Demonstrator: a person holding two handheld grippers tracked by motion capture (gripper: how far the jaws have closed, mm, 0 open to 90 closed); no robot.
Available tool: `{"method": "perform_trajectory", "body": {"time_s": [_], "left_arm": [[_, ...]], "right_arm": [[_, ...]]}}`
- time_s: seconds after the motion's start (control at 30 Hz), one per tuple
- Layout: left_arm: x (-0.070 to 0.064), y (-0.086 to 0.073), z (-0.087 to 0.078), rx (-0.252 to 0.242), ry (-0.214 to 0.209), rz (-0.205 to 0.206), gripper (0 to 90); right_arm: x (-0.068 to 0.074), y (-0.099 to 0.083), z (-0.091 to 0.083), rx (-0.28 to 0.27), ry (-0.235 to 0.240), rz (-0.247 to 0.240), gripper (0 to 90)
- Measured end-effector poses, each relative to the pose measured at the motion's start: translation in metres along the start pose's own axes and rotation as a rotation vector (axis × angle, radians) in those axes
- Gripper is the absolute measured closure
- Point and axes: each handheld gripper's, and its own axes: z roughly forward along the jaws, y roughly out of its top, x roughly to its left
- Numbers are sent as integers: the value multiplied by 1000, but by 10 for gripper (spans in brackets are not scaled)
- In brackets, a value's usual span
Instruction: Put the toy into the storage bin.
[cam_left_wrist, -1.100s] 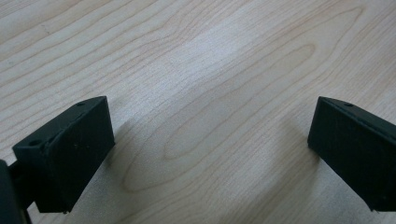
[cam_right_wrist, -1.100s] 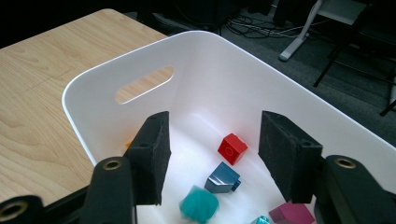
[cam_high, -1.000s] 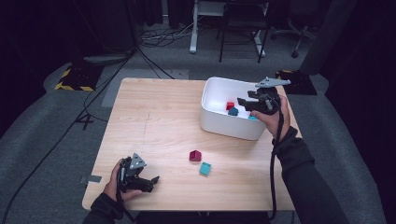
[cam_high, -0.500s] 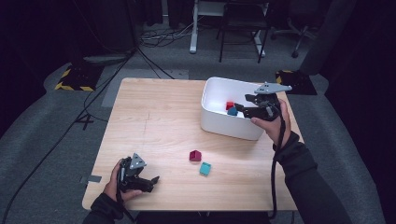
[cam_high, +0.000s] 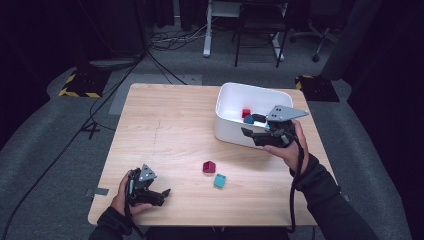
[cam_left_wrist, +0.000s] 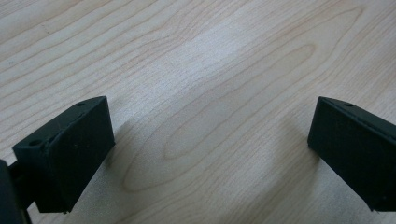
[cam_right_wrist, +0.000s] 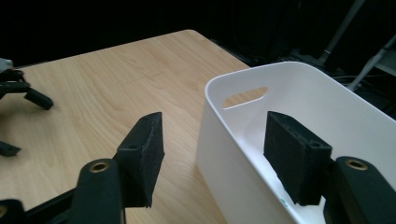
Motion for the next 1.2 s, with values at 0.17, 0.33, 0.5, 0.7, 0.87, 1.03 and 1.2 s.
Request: {"method": "perform_trajectory", "body": {"time_s": [0.17,0.33,0.5,0.7,0.87,1.03,1.2], "left_arm": [[0,0,0,-1,5,2,6],[0,0,0,1,-2,-1,6],[0,0,0,1,-3,-3,6],[0,0,0,1,-2,-3,6],[0,0,0,1,-2,-3,6],[0,0,0,1,-3,-3,6],[0,0,0,0,-1,-4,6]], "right_arm": [[13,-7,0,4,30,-17,383],[25,-21,5,24,68,-32,378],[33,-38,12,40,90,-29,373],[41,-58,20,72,115,-26,368],[53,-73,28,102,152,-36,360],[68,-85,37,123,172,-64,345],[80,-94,45,138,208,-58,339]]}}
